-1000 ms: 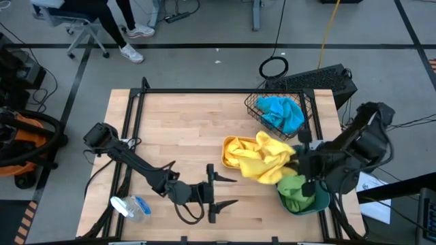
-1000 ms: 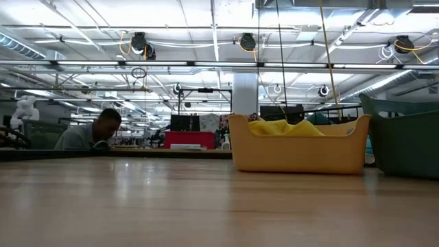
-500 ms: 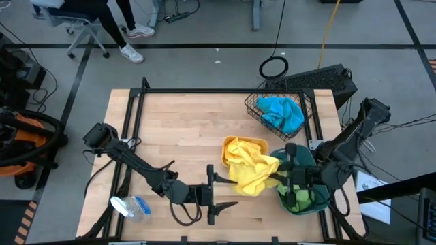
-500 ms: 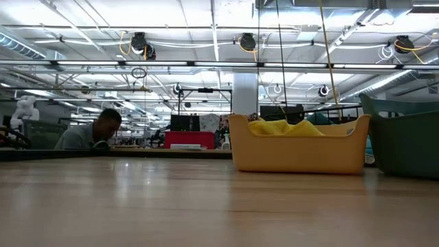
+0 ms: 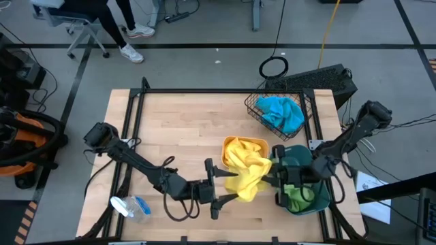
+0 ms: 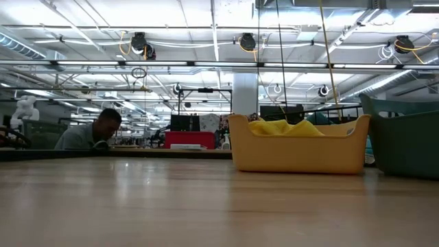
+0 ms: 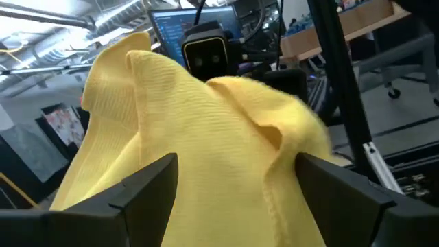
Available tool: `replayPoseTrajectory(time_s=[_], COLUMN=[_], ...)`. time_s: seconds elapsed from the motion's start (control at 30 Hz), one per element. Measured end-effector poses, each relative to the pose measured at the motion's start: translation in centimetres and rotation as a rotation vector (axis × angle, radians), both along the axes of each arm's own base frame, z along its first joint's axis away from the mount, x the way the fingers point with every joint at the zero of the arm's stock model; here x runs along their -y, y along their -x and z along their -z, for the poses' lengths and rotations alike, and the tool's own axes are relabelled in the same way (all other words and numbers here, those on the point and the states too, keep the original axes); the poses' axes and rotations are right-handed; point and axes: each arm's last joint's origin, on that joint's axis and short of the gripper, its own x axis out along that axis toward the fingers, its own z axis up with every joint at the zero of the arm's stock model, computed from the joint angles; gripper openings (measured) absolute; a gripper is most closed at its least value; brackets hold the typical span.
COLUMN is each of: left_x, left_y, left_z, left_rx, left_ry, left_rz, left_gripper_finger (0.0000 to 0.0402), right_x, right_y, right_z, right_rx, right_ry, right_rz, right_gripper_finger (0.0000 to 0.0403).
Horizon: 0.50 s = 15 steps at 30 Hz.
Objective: Sort microfiber towel by color & place in baskets
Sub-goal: Put the yellow microfiber cloth into the orange bin
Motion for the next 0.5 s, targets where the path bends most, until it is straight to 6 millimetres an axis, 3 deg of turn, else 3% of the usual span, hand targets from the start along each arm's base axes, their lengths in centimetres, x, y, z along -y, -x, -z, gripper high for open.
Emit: replayPoseTrajectory(time_s=[0.27,0.5], left_x=[-1.7,-2.4], left_y=[-1.0,-1.7], left_z=[0.0,0.6], left_rx=[0.005,-0.023], left_ry=[-0.057,-0.117], left_rz=[0.028,0.048], left_gripper_finger=[0.0302,0.0302], right_x=[0.3,0.4], right_y=[-2.2,-2.8], right_z=[1.0,1.4], right_rx=[0.021,0.015], right_ry=[-0.003,-0.012], right_rz=[-0.002,-0.014], right_gripper_finger=[0.0011,0.0011])
